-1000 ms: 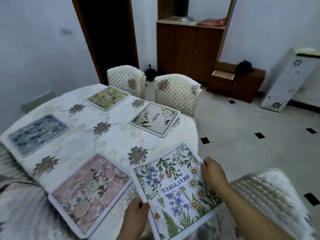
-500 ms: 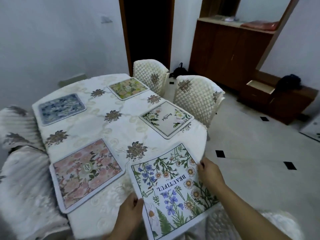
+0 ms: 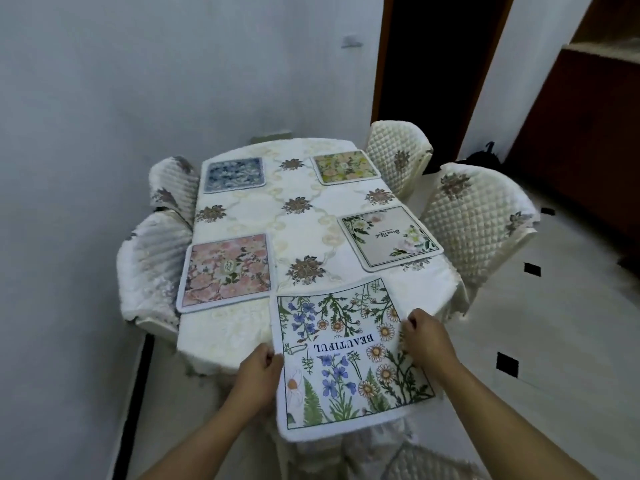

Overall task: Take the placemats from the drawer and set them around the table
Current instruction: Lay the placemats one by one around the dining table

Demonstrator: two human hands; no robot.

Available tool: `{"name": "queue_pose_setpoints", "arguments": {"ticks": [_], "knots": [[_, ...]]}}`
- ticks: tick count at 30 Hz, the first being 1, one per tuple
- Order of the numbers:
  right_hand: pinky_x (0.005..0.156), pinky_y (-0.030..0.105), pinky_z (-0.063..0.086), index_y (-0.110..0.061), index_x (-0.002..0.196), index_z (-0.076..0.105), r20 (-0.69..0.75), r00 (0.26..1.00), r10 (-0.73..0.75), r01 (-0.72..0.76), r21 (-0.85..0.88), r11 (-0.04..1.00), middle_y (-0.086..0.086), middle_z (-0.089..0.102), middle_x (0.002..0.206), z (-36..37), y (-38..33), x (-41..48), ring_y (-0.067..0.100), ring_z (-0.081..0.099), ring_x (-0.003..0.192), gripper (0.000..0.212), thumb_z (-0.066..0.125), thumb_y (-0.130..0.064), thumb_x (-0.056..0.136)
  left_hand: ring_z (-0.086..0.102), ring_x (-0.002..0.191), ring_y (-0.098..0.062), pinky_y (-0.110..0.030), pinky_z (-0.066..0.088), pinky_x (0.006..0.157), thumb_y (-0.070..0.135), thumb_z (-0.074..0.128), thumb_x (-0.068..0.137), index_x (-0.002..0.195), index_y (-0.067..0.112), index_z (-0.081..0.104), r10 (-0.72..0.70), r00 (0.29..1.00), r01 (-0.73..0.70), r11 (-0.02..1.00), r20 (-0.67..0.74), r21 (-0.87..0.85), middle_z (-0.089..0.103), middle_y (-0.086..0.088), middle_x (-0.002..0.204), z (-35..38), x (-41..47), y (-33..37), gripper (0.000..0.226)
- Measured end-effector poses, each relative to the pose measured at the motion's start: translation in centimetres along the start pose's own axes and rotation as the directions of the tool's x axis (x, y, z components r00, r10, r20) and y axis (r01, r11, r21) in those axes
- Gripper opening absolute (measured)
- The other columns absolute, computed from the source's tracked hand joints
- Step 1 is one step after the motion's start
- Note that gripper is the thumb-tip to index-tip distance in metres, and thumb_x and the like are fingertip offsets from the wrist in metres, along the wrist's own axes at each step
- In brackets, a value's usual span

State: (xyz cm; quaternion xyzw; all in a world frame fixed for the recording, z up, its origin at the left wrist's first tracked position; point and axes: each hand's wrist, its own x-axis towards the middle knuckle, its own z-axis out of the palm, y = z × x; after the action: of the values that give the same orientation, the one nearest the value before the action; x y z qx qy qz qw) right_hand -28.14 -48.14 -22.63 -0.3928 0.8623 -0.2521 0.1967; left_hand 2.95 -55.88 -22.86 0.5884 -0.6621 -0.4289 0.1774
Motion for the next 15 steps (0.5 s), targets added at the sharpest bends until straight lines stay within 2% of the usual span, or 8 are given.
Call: {"name": "queue_pose_setpoints", "arguments": {"ticks": [4, 10, 15], "knots": [[0.049, 0.027, 0.031, -0.015, 0.075, 0.050, 0.016, 1.000, 0.002, -0.002, 0.018, 1.000, 0.004, 0.060, 0.071, 0.2, -1.3, 1.8, 0.017, 0.053, 0.063, 0.023, 0.050, -0.024, 0.097, 0.043, 0.059, -0.011, -0.030, 0.031, 0.052, 0.024, 0.049, 0.095, 0.072, 0.015, 0.040, -0.005, 0.999, 0.006, 0.999, -0.035, 0.046, 0.051, 0.000, 0.067, -0.5, 1.9, 0.6, 0.027], [0.058, 0.032, 0.044, -0.013, 0.077, 0.052, 0.034, 0.999, 0.013, -0.012, -0.027, 1.000, 0.006, 0.063, 0.074, 0.8, -1.7, 5.4, 0.024, 0.059, 0.068, 0.021, 0.049, -0.022, 0.096, 0.047, 0.060, -0.014, -0.031, 0.034, 0.053, 0.026, 0.048, 0.095, 0.076, 0.014, 0.044, -0.027, 1.000, 0.028, 0.999, -0.011, 0.023, 0.058, -0.004, 0.072, 0.7, 5.7, 0.3, 0.023], [0.061, 0.033, 0.043, -0.013, 0.074, 0.052, 0.069, 0.998, 0.009, -0.003, -0.086, 0.996, 0.004, 0.061, 0.071, 2.6, 0.0, 9.2, 0.024, 0.057, 0.069, 0.022, 0.052, -0.020, 0.095, 0.047, 0.059, -0.013, -0.029, 0.034, 0.053, 0.025, 0.046, 0.094, 0.074, 0.017, 0.046, -0.023, 1.000, 0.021, 0.996, 0.022, 0.091, 0.059, -0.007, 0.074, 2.8, 8.8, -0.6, 0.021]]}}
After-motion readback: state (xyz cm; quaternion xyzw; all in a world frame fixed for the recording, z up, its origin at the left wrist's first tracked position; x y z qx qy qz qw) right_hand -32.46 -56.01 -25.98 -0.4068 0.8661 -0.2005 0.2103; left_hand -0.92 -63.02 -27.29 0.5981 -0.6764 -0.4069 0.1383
